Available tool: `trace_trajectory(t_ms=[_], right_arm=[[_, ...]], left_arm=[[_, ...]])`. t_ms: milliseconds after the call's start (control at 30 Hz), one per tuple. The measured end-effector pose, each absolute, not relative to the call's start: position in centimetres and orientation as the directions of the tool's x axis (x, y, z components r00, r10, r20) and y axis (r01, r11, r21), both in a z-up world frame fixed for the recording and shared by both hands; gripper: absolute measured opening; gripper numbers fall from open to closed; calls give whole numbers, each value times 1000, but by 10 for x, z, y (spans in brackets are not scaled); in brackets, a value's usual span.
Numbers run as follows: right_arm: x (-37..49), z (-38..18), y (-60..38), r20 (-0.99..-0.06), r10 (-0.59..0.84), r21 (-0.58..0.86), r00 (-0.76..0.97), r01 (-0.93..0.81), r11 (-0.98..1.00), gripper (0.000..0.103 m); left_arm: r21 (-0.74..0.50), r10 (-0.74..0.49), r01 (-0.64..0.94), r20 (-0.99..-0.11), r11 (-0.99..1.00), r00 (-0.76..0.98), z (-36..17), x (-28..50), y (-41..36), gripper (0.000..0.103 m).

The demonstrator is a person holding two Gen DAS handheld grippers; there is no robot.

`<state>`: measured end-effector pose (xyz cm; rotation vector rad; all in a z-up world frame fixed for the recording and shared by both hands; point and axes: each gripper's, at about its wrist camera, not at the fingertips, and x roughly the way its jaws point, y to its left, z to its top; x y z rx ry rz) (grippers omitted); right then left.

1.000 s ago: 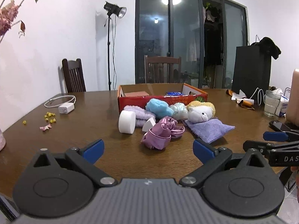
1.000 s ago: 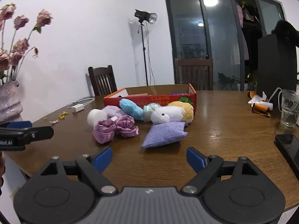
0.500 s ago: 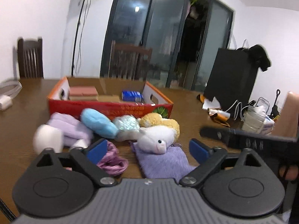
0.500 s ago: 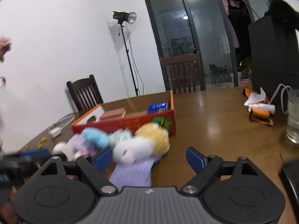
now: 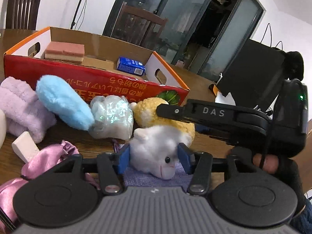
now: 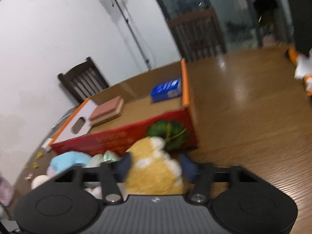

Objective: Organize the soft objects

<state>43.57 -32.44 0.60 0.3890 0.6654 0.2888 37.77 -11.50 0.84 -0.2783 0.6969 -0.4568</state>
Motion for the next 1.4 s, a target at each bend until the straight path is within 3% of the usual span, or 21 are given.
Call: trace_trajectory(t_ms=[133,267,400,600,733,900,1033,1267,1400], right_arm=[[421,16,-325,-506,360,439,784,-126,890,39],[371,53,-318,-414,328,391,849,-160,906,39],[306,75,-309,-358,362,377,860,-222,899,39],[226,43,-282,-439,404,355,802,-258,899,39],[195,18,-264,-481,388,366,787,-222,904,40],[177,10,-251,-489,356,327,797,-210,921,44],[161,11,-257,-475,350,330,807,-205,921,47],[153,9,-262,-486,366,337,793,-216,916,49],[156,8,-265,-481,380,362,790,-215,907,49]], left_arm=[[-448,-534,323,-510,834,674,24,365,-107,52],[-440,-582,403,-426,803,693,57,318,-93,52],[-465,-626,436,-419,770,658,61,264,-68,52],[-504,-647,417,-484,757,589,21,196,-37,52],[-454,-618,422,-509,784,599,-4,179,-26,54],[-399,-561,404,-461,823,688,0,161,-5,63],[-456,-587,393,-440,798,680,7,156,6,68],[-465,-589,384,-461,798,664,2,160,-4,67],[-493,-610,384,-468,781,640,-3,164,-5,56]])
